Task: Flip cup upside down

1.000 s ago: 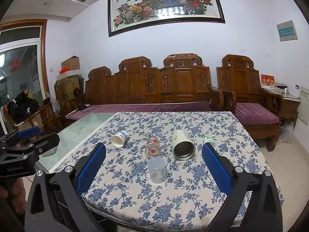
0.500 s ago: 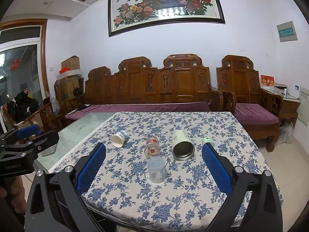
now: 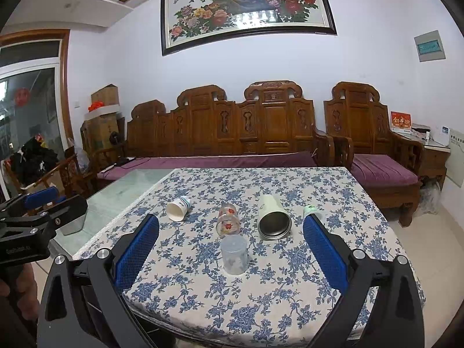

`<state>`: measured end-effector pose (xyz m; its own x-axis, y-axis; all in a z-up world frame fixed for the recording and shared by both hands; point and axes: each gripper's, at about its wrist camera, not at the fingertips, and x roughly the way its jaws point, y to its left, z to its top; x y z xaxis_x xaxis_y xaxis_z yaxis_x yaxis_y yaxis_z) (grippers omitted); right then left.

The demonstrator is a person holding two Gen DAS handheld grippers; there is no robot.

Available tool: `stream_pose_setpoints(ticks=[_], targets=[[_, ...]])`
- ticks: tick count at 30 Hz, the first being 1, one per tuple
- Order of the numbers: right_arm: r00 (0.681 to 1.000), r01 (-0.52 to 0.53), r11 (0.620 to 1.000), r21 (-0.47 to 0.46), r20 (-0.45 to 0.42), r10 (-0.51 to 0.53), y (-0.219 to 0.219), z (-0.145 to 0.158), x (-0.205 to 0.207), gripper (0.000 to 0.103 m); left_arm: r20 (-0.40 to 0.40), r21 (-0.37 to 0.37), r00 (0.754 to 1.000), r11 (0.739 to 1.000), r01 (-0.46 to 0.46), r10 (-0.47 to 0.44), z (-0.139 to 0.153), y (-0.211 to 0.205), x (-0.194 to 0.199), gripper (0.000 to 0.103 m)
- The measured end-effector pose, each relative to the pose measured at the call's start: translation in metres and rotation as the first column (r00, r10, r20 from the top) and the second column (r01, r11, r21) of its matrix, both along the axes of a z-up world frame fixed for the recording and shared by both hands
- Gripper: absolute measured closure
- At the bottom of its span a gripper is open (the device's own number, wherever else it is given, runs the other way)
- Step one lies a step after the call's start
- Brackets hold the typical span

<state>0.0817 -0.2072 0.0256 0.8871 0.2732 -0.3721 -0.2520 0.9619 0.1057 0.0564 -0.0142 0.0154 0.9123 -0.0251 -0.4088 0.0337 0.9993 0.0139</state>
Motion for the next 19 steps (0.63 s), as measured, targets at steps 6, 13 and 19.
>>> stream_pose_setpoints(ticks=[6,13,19], targets=[[1.0,0.001,1.0,0.002,-0.002,-0.001,-0.0006,-0.0002,-0.0001,0.003,0.0,-0.001,1.0,1.0,0.0,0.0,0.0,-0.0005,0.0003,0.008],[1.0,0.001,1.0,-0.001,0.002,-0.001,-0.0006,0.0001,-0.0004,0.003,0.0,-0.005,1.0,1.0,0.001,-0.001,-0.0008,0.0004,0.0,0.008],[1.0,0.004,1.0,0.004,0.0,-0.004,-0.0007,0.0003,-0.0003,0.003,0.0,-0.004,1.0,1.0,0.006,-0.006,-0.0024,-0.0011,-0.0004,0.008]])
